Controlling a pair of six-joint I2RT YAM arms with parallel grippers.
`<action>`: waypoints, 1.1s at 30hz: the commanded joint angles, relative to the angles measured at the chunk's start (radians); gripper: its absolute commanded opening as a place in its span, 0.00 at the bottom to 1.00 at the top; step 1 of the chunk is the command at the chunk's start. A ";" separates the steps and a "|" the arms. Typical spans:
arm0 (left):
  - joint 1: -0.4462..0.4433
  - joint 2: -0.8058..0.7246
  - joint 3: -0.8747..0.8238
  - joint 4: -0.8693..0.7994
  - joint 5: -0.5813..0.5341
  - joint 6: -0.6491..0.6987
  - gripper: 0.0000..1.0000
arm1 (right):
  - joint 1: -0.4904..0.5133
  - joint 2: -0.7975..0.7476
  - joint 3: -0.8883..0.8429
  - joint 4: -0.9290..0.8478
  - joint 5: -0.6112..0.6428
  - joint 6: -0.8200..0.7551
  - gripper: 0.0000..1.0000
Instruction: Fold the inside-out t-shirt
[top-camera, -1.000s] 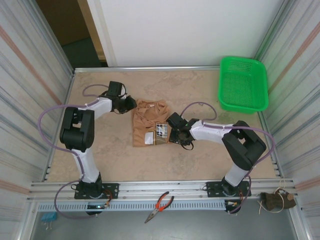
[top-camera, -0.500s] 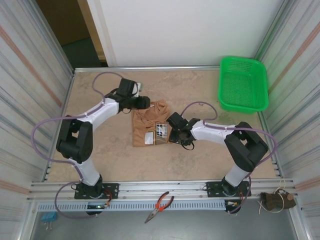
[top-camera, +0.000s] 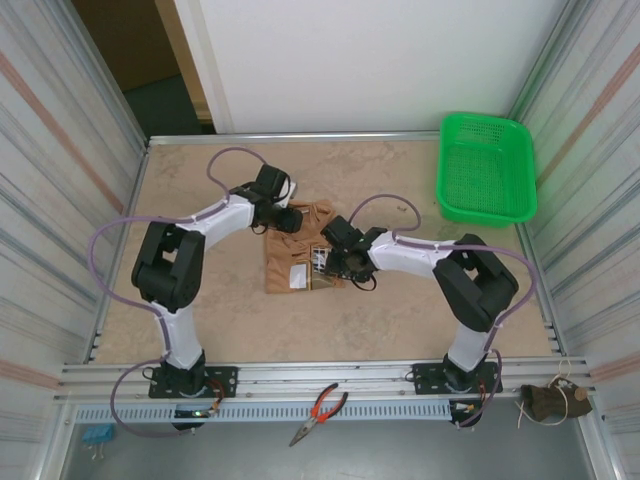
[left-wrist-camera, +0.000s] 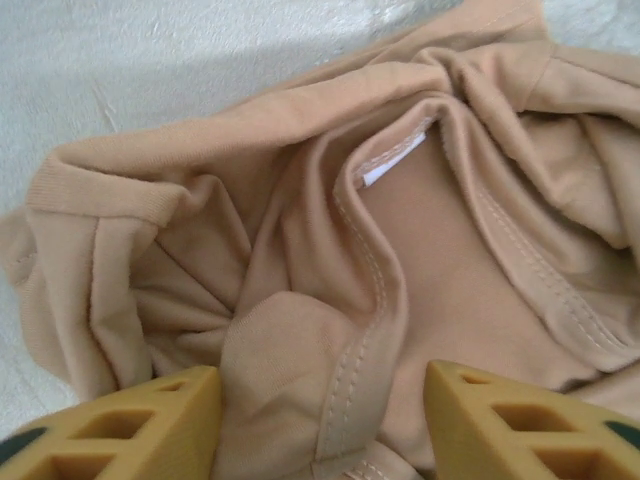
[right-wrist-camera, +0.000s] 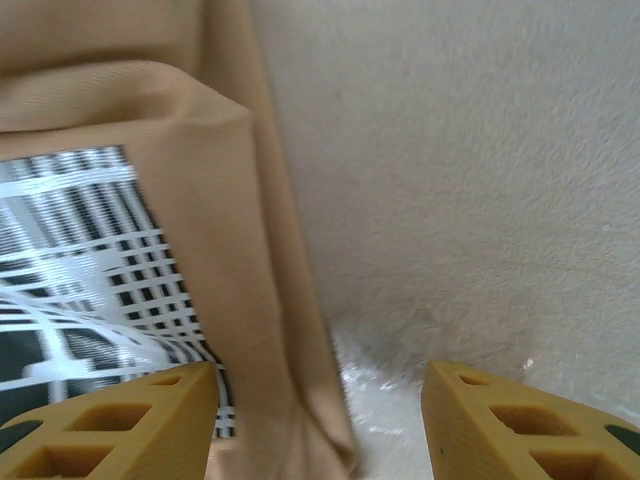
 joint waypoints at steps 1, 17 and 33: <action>0.001 0.026 0.051 -0.038 -0.053 0.013 0.28 | 0.006 0.037 -0.005 -0.029 0.006 -0.013 0.53; 0.262 -0.020 -0.011 0.173 0.269 -0.441 0.00 | -0.003 0.090 -0.050 -0.060 0.031 0.009 0.47; 0.300 -0.037 0.015 0.148 0.368 -0.392 0.65 | -0.079 -0.068 0.015 -0.109 0.005 -0.131 0.47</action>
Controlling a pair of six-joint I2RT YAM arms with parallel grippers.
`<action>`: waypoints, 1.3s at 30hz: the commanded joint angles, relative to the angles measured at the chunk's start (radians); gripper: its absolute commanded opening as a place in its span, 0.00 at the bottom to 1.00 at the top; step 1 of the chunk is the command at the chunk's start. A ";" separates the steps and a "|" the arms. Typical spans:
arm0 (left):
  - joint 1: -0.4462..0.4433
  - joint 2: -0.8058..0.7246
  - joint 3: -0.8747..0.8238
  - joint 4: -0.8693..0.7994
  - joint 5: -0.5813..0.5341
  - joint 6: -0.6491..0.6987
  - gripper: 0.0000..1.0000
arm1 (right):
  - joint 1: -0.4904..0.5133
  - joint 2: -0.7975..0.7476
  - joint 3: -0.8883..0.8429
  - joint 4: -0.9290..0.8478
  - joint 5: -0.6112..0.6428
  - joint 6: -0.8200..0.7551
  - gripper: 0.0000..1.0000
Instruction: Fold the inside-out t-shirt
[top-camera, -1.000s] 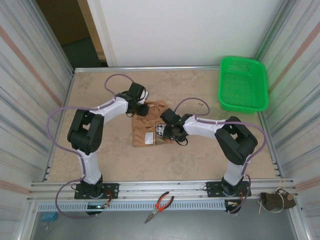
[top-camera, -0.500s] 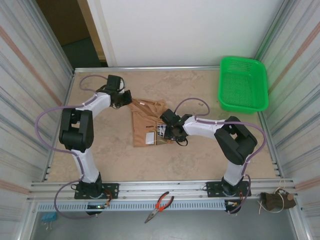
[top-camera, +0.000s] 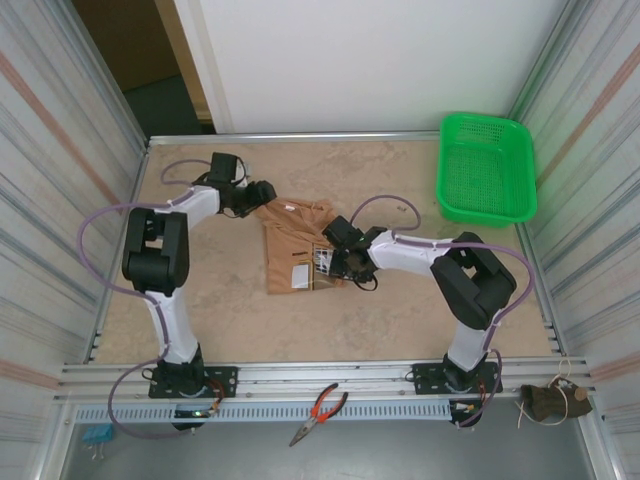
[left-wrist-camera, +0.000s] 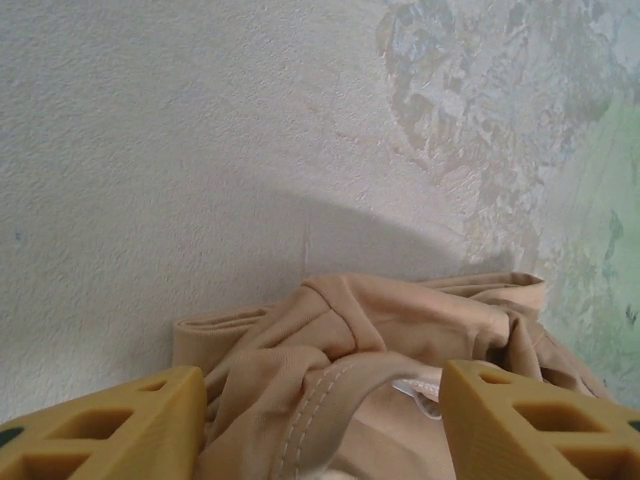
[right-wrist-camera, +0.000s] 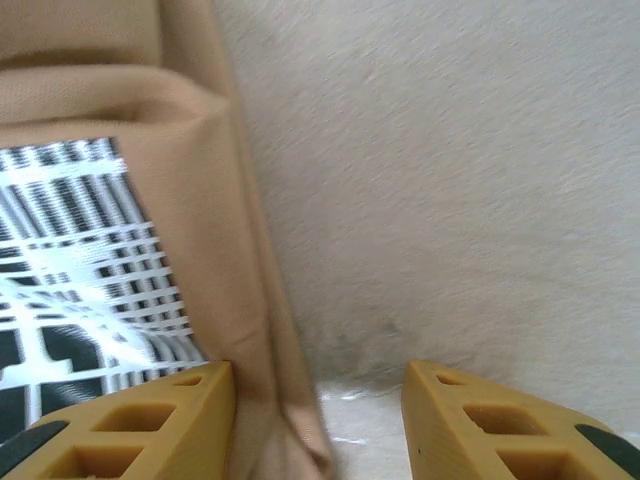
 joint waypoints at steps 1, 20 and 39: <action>0.009 -0.137 -0.028 -0.039 0.011 0.030 0.65 | -0.064 -0.077 0.036 -0.091 -0.001 -0.115 0.47; -0.272 -0.499 -0.646 0.169 -0.101 -0.217 0.30 | -0.084 0.285 0.631 -0.198 -0.111 -0.512 0.42; -0.272 -0.415 -0.677 0.180 -0.115 -0.216 0.07 | -0.081 0.484 0.803 -0.263 0.076 -0.569 0.17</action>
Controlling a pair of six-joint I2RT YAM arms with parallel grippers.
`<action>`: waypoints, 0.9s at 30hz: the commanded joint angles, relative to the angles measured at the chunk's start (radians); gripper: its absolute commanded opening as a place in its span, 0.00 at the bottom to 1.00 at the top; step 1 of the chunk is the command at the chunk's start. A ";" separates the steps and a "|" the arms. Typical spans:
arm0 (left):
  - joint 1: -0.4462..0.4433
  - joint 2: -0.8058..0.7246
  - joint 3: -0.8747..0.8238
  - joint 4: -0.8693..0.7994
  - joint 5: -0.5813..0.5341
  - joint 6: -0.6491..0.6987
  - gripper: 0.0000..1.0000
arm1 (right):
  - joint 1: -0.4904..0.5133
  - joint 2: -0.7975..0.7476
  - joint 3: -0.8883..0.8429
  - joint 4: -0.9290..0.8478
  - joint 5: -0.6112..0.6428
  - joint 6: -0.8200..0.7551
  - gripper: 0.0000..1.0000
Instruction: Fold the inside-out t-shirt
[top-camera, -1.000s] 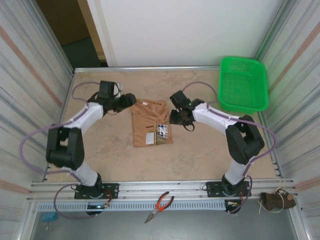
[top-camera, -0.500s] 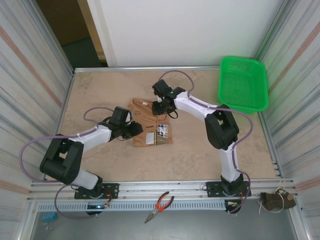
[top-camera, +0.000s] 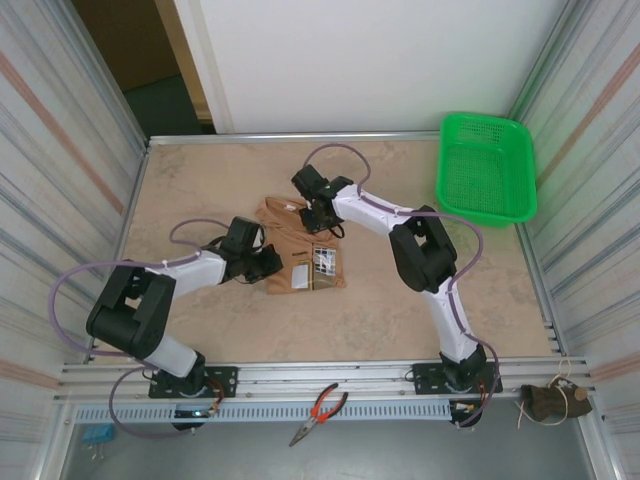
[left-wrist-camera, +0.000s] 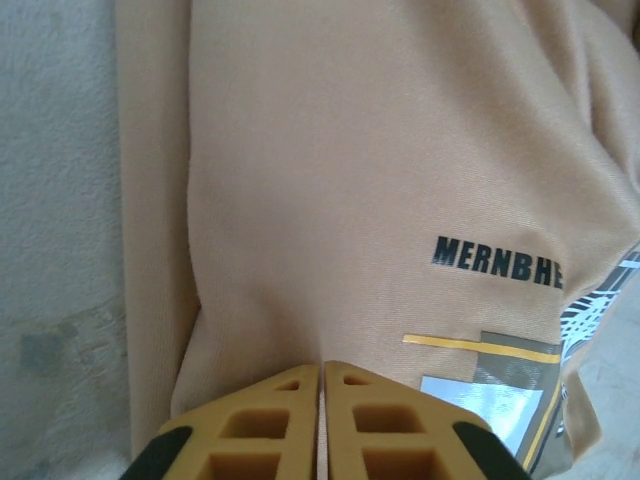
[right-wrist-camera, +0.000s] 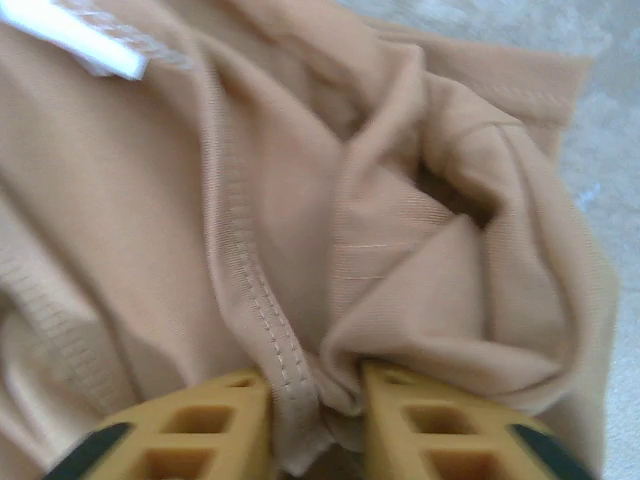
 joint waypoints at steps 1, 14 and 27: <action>-0.002 0.017 -0.011 0.007 -0.016 0.001 0.05 | -0.024 0.024 0.071 -0.036 0.018 -0.008 0.06; -0.002 0.066 -0.006 -0.042 -0.028 0.022 0.00 | -0.210 -0.028 0.158 0.048 -0.329 0.138 0.00; -0.002 0.081 -0.008 -0.047 -0.025 0.034 0.00 | -0.306 0.116 0.207 0.220 -0.501 0.349 0.28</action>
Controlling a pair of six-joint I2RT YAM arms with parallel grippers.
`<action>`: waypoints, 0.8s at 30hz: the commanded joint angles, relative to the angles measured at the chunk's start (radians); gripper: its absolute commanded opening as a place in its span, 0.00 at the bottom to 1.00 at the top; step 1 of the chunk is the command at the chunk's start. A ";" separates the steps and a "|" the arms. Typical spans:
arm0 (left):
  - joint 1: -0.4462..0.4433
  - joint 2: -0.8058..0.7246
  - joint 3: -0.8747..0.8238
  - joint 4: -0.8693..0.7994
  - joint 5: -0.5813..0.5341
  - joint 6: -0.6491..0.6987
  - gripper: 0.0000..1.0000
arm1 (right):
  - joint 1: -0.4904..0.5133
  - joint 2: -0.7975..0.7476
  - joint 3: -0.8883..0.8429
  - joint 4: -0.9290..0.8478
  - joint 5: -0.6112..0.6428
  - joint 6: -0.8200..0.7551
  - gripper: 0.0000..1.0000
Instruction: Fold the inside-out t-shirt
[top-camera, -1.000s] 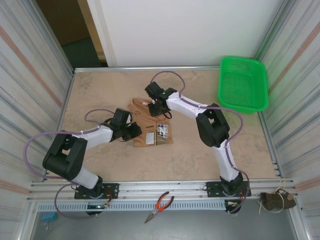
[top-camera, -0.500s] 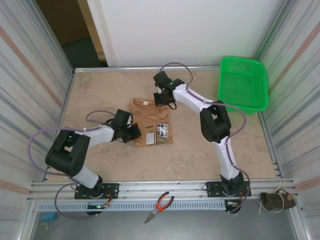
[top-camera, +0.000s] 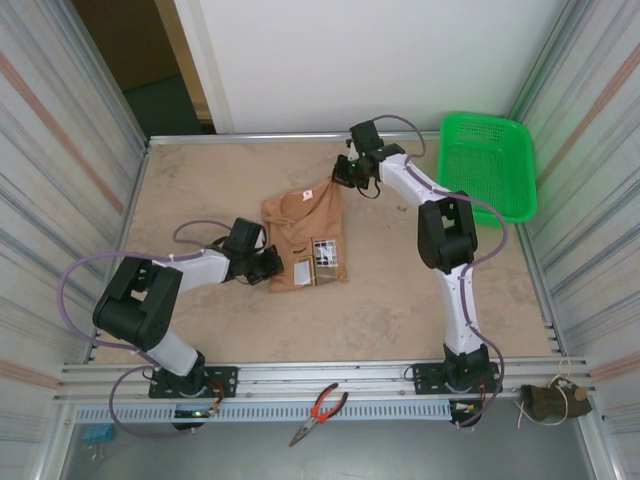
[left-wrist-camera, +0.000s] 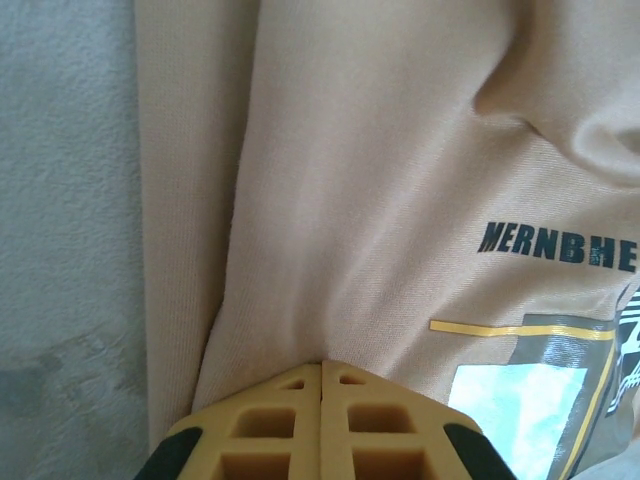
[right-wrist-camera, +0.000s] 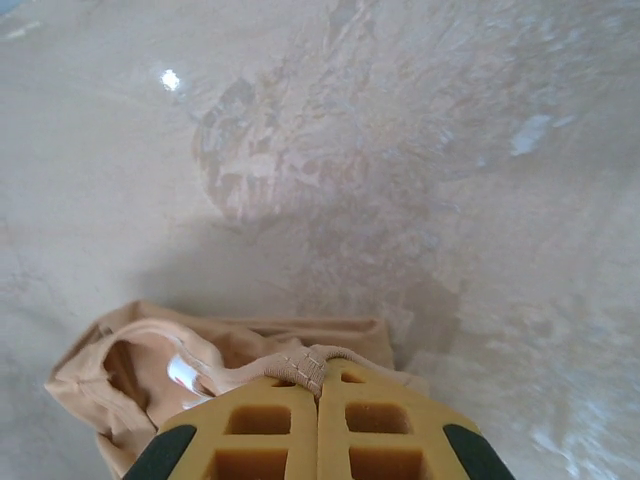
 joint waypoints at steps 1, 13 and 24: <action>-0.002 0.027 -0.009 -0.072 -0.026 0.032 0.00 | 0.003 0.054 0.050 0.036 -0.066 0.059 0.39; 0.070 -0.094 0.370 -0.294 -0.014 0.170 0.44 | 0.055 -0.445 -0.560 0.095 0.022 0.026 0.44; 0.093 0.290 0.799 -0.446 -0.211 0.553 0.43 | 0.279 -0.488 -0.873 0.303 0.048 0.222 0.21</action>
